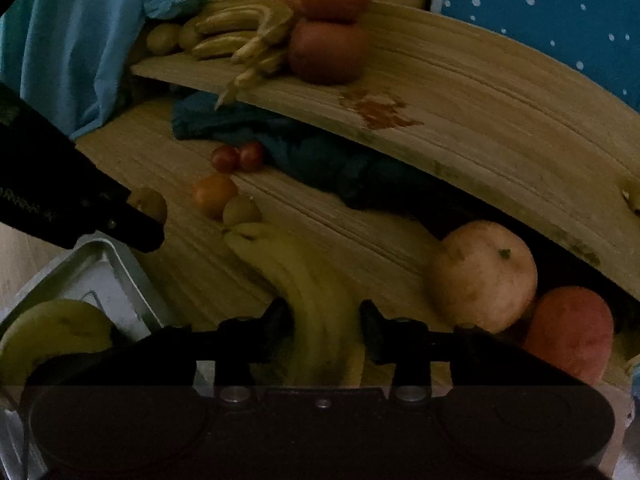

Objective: Organize fruits
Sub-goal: 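Carry the kiwi with the left tool while the right tool carries the banana over the tray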

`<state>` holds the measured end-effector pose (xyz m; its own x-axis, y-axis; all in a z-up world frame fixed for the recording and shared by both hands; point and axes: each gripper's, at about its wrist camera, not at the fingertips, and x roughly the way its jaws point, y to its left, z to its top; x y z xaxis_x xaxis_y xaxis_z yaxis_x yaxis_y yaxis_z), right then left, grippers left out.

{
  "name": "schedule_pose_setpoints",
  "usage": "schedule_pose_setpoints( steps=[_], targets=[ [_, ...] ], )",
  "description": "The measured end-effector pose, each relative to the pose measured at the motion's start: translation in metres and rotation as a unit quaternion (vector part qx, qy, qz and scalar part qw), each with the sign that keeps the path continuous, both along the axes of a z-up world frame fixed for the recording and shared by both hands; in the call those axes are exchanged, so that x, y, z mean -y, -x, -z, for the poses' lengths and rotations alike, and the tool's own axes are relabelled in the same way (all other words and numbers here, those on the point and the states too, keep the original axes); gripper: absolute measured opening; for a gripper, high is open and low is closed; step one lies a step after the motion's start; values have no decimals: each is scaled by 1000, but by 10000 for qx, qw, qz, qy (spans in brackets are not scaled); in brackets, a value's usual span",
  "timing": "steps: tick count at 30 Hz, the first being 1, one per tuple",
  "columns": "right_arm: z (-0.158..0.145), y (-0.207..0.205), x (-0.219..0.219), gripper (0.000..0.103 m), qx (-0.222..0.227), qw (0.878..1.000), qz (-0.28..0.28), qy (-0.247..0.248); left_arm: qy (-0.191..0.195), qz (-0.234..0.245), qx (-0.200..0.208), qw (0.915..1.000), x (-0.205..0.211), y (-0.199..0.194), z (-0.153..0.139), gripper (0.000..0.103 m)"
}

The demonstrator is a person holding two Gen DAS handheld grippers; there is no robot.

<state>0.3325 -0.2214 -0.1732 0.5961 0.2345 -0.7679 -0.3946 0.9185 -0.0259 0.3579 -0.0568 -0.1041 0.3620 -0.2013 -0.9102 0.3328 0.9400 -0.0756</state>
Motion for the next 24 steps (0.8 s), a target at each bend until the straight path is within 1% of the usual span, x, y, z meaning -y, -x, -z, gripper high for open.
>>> schedule_pose_setpoints(
  steps=[3, 10, 17, 24],
  targets=[
    [-4, 4, 2, 37, 89, 9999, 93, 74, 12, 17, 28, 10000, 0, 4, -3, 32],
    [-17, 23, 12, 37, 289, 9989, 364, 37, 52, 85, 66, 9999, 2, 13, -7, 32],
    [-40, 44, 17, 37, 523, 9968, 600, -85, 95, 242, 135, 9996, 7, 23, -13, 32],
    [-52, 73, 21, 37, 620, 9950, 771, -94, 136, 379, 156, 9991, 10, 34, -16, 32]
  ],
)
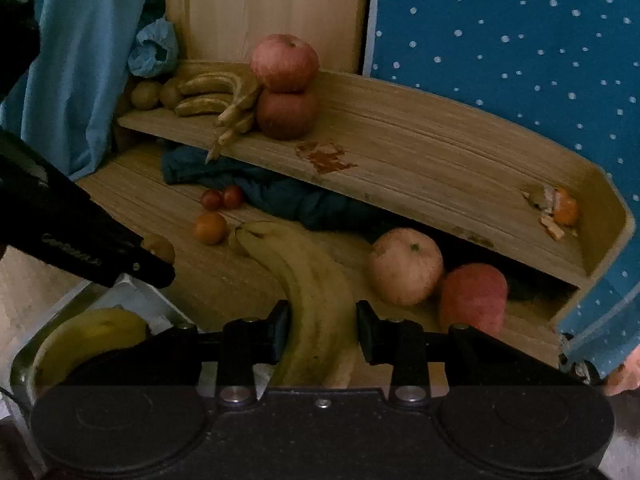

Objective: Organize fruits
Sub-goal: 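Carry the kiwi with the left tool while the right tool carries the banana over the tray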

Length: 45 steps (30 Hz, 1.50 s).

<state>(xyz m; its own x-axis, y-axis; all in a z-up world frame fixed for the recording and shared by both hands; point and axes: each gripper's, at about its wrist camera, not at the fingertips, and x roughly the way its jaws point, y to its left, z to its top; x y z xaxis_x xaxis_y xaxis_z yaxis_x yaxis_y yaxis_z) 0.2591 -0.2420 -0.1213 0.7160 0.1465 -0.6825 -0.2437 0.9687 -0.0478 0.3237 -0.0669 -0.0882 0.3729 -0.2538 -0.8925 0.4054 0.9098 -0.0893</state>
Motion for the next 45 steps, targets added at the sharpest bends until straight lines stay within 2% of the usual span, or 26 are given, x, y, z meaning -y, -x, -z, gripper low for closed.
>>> schedule_pose_setpoints(
  steps=[16, 27, 45],
  targets=[
    [6, 53, -2, 37, -239, 9991, 324, -127, -50, 356, -114, 9993, 8, 22, 7, 32],
    [10, 64, 0, 37, -380, 9976, 509, -260, -160, 622, -286, 9975, 12, 34, 16, 32],
    [26, 73, -1, 37, -705, 9953, 567, -359, -289, 793, -528, 9950, 13, 43, 30, 32]
  ],
)
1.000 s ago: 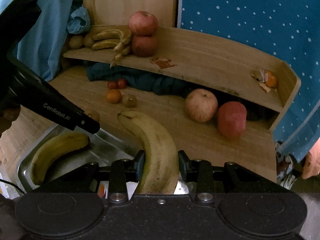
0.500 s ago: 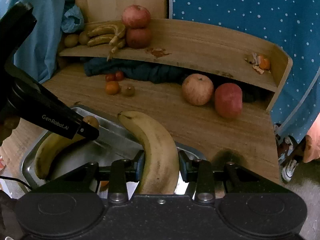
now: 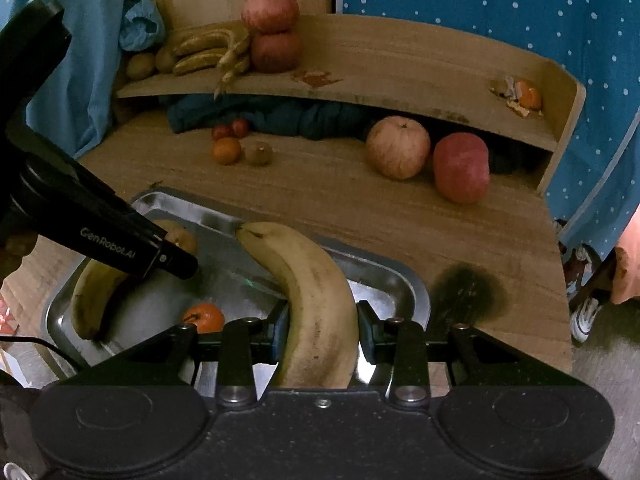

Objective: Organize fruits
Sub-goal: 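Carry the kiwi with the left tool while the right tool carries the banana over the tray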

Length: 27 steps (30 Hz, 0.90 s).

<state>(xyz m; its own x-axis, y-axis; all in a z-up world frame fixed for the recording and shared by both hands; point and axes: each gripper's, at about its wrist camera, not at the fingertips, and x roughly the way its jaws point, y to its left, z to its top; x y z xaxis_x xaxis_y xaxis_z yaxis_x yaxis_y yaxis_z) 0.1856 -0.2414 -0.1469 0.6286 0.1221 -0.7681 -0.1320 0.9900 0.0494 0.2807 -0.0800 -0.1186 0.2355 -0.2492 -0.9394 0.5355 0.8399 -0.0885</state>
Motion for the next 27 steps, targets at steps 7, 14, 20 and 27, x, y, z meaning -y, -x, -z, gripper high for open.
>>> schedule_pose_setpoints(
  steps=[7, 14, 20, 27],
  targets=[
    [5, 1, -2, 37, -85, 10000, -15, -31, -63, 18, -42, 10000, 0, 2, 3, 32],
    [7, 0, -1, 37, -154, 9999, -24, -59, -146, 12, -101, 9998, 2, 1, 7, 32],
    [10, -2, 0, 37, -208, 9998, -26, -72, -205, 21, -135, 9997, 2, 0, 11, 32],
    [12, -2, 0, 37, -268, 9996, -28, -95, -241, 50, -153, 9996, 4, -2, 13, 32]
  ],
)
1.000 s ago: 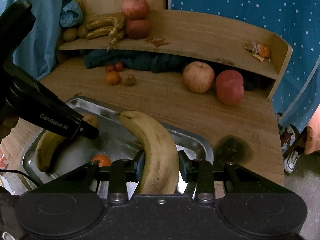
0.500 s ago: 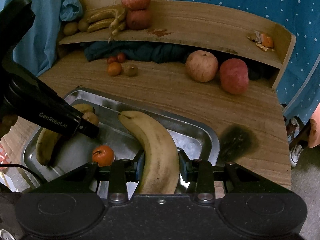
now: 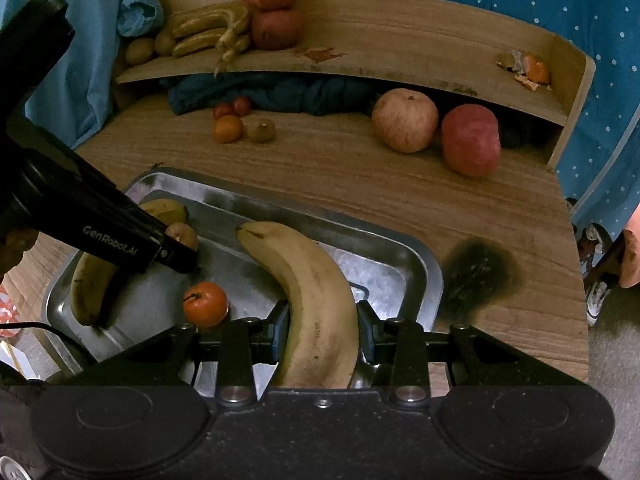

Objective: Organize fruits
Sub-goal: 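Carry the kiwi with the left tool while the right tool carries the banana over the tray, then open the left tool to drop the kiwi while the right tool releases the banana into the tray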

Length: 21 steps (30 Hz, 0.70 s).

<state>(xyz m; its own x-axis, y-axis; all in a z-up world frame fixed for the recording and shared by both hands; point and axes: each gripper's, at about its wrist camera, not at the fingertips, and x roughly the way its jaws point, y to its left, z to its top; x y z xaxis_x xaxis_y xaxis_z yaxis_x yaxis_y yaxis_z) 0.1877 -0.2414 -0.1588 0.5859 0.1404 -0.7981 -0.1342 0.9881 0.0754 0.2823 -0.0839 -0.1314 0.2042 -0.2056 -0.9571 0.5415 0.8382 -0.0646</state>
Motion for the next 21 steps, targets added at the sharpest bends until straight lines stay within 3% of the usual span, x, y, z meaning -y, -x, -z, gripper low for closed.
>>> schedule_pose_setpoints(
  steps=[13, 21],
  targets=[
    [-3, -3, 0, 40, 20, 10000, -28, -21, 42, -8, -37, 10000, -1, -2, 1, 35],
    [-11, -3, 2, 57, 144, 9998, 126, 30, 210, 134, -72, 9997, -3, -1, -10, 54]
  ],
)
